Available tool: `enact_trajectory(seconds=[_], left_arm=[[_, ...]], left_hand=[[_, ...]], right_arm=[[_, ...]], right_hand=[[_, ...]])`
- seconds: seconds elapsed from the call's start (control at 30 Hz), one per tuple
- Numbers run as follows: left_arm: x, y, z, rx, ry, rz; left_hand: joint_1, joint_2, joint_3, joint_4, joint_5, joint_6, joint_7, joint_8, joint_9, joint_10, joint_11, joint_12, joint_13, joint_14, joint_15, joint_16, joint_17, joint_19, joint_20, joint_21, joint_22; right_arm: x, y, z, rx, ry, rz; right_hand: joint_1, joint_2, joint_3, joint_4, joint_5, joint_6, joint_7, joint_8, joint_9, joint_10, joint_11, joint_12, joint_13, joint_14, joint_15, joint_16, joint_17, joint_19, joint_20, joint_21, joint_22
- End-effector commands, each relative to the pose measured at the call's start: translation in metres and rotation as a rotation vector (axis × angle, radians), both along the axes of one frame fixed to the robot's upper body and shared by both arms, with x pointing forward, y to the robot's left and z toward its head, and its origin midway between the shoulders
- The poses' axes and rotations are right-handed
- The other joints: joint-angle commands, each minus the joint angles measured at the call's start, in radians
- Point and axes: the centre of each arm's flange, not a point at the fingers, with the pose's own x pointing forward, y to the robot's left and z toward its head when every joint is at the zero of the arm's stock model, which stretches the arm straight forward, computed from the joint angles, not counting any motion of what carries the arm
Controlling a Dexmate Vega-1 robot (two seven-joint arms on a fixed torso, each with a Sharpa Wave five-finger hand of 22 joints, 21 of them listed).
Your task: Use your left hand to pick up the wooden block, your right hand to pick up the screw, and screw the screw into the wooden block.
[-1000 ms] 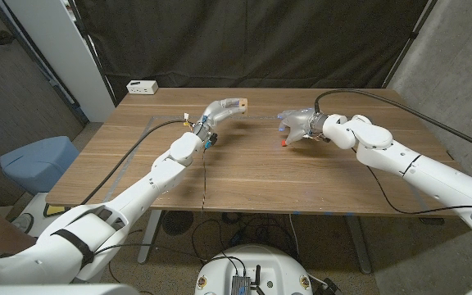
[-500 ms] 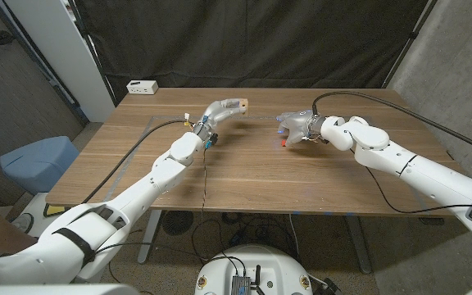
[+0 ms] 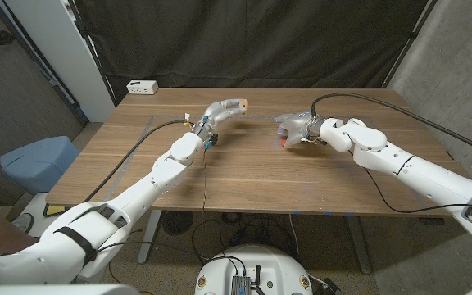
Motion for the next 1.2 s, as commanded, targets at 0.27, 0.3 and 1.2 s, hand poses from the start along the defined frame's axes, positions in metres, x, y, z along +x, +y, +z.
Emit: enact_trajectory(seconds=[0.27,0.3,1.2], left_arm=[[0.003,0.000,-0.001,0.007,0.009,0.003],[0.003,-0.001,0.000,0.008,0.009,0.003],[0.002,-0.003,-0.003,0.006,0.019,0.003]], left_hand=[[0.005,0.012,-0.007,0.001,0.005,0.010,-0.001,0.004,0.005,0.005,-0.005,-0.003,0.004,-0.005,-0.119,0.009,0.005,-0.001,-0.002,0.006,0.004],[0.005,0.012,-0.008,0.001,0.005,0.011,0.000,0.004,0.005,0.005,-0.005,-0.003,0.004,-0.005,-0.119,0.009,0.005,-0.001,-0.003,0.006,0.004],[0.002,0.018,-0.014,0.004,0.006,0.013,0.003,0.003,0.005,0.007,-0.004,-0.007,0.007,-0.007,-0.116,0.012,0.008,-0.002,-0.003,0.007,0.005]], right_arm=[[0.006,-0.002,-0.009,-0.005,-0.015,0.008],[0.006,-0.002,-0.009,-0.006,-0.016,0.008],[0.010,-0.006,-0.018,0.018,-0.029,-0.006]], right_hand=[[0.021,-0.002,0.010,0.002,0.002,0.020,0.008,0.025,0.016,0.004,0.003,0.006,0.007,0.012,-0.007,0.010,0.005,0.012,-0.006,0.005,0.003],[0.022,-0.002,0.011,0.002,0.002,0.021,0.007,0.027,0.017,0.004,0.002,0.006,0.007,0.012,-0.008,0.010,0.005,0.013,-0.006,0.006,0.003],[0.033,-0.003,0.017,0.007,-0.001,0.069,0.014,0.090,0.057,0.029,0.004,0.015,0.010,0.030,-0.014,0.014,0.010,0.024,-0.014,0.005,0.004]])
